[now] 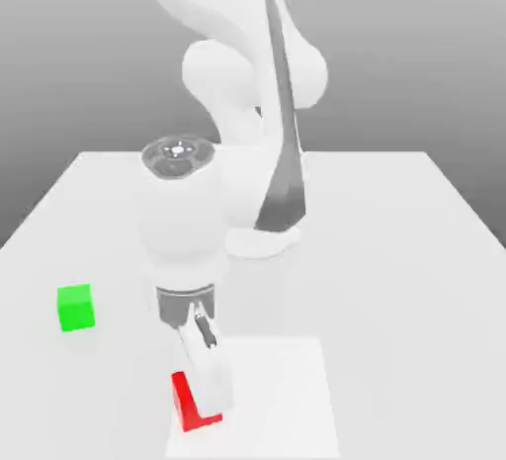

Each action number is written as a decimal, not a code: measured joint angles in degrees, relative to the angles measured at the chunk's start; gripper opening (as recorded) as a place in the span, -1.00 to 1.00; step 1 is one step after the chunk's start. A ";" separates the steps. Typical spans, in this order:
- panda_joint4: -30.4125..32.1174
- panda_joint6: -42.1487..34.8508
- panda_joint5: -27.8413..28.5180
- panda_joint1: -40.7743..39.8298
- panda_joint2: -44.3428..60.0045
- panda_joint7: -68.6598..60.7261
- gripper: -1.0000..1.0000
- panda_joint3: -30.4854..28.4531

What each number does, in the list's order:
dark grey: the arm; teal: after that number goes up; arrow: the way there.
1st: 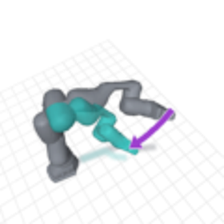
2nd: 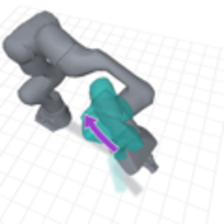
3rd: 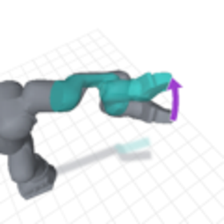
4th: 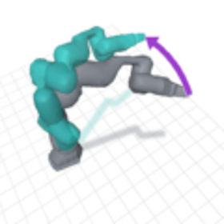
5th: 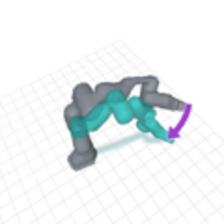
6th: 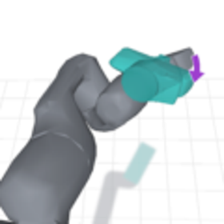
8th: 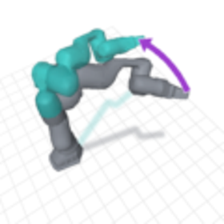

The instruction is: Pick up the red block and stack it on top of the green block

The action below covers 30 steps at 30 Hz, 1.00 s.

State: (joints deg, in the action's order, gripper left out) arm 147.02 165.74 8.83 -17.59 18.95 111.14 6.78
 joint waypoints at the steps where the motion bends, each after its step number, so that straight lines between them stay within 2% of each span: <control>1: 0.00 0.00 0.00 0.00 0.00 0.00 -1.00 0.00; 7: 0.03 -0.04 -0.05 -0.13 -0.22 -0.01 -1.00 0.15; 13: 2.08 -8.69 -4.97 -2.81 -10.90 -3.83 -1.00 2.62; 19: 9.74 -11.69 -5.61 -20.36 -21.22 -7.02 -1.00 -6.95; 21: 12.53 -12.39 -6.34 -24.02 -25.01 -8.52 -1.00 -9.93; 24: 14.11 -9.40 -7.34 -25.87 -23.84 -9.89 -1.00 -12.31; 28: 14.02 -1.91 -9.58 -26.33 -16.25 -11.56 -1.00 -11.90; 29: 13.97 -0.36 -10.14 -26.50 -14.67 -11.95 1.00 -11.59; 30: 13.97 -0.36 -10.14 -26.50 -14.67 -11.95 1.00 -11.59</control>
State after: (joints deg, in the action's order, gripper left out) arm 160.99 165.37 -1.31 -44.09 4.29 99.19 -4.81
